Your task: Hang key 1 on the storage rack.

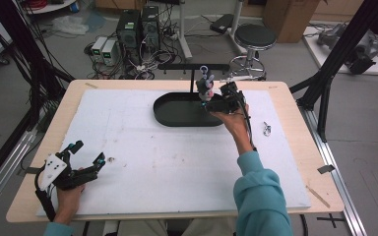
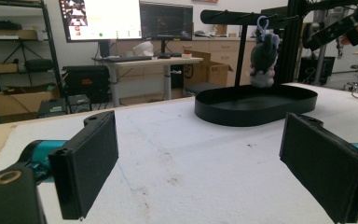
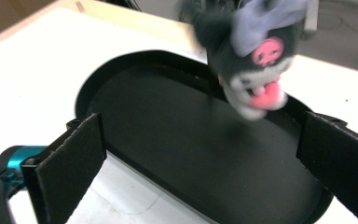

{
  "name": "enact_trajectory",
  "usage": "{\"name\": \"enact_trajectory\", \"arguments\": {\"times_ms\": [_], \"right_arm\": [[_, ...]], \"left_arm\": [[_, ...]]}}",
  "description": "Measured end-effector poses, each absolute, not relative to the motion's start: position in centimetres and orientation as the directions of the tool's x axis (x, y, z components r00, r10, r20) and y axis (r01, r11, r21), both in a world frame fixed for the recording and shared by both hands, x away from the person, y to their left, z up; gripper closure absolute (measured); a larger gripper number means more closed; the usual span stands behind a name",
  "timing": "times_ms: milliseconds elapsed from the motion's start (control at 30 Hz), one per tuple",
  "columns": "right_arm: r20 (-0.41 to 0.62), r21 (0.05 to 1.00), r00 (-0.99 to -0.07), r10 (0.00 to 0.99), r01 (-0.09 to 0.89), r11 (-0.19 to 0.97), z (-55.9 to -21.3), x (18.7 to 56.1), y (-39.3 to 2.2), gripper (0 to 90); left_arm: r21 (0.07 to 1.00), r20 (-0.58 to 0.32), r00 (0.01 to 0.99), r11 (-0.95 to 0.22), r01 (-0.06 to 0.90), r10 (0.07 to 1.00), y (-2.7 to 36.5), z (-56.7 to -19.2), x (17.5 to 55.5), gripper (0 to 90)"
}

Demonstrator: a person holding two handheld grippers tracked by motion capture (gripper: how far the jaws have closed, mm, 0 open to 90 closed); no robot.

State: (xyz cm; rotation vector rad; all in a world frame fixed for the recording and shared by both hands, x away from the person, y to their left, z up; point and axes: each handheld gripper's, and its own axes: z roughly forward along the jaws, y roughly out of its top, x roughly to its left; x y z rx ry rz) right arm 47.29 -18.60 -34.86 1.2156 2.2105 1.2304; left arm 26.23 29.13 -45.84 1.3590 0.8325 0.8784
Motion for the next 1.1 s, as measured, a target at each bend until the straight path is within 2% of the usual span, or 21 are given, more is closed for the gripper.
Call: {"name": "enact_trajectory", "arguments": {"times_ms": [400, 600, 767, 867, 1100], "right_arm": [[0.106, 0.9, -0.655, 0.748, 0.384, 0.209, -32.8, 42.6, -21.9, 0.7], [0.065, 0.937, -0.678, 0.732, 0.294, 0.19, -32.5, 39.5, -23.9, 0.6], [0.027, 0.956, -0.704, 0.71, 0.225, 0.187, -33.2, 36.6, -25.6, 0.6], [0.03, 0.953, -0.708, 0.705, 0.233, 0.194, -34.0, 35.2, -26.6, 0.7], [0.008, 0.973, -0.691, 0.723, 0.173, 0.155, -36.2, 32.5, -29.1, 0.6]], "left_arm": [[0.999, 0.011, 0.449, 0.011, -0.048, 0.894, 29.1, -45.9, 26.2, 11.9], [0.999, 0.011, 0.448, 0.011, -0.048, 0.894, 29.1, -45.9, 26.2, 11.8], [0.999, 0.011, 0.448, 0.011, -0.048, 0.894, 29.1, -45.9, 26.2, 11.9], [0.999, 0.011, 0.448, 0.011, -0.047, 0.894, 29.1, -45.9, 26.2, 11.9], [0.999, 0.012, 0.448, 0.01, -0.048, 0.894, 29.2, -45.9, 26.2, 11.9]]}}
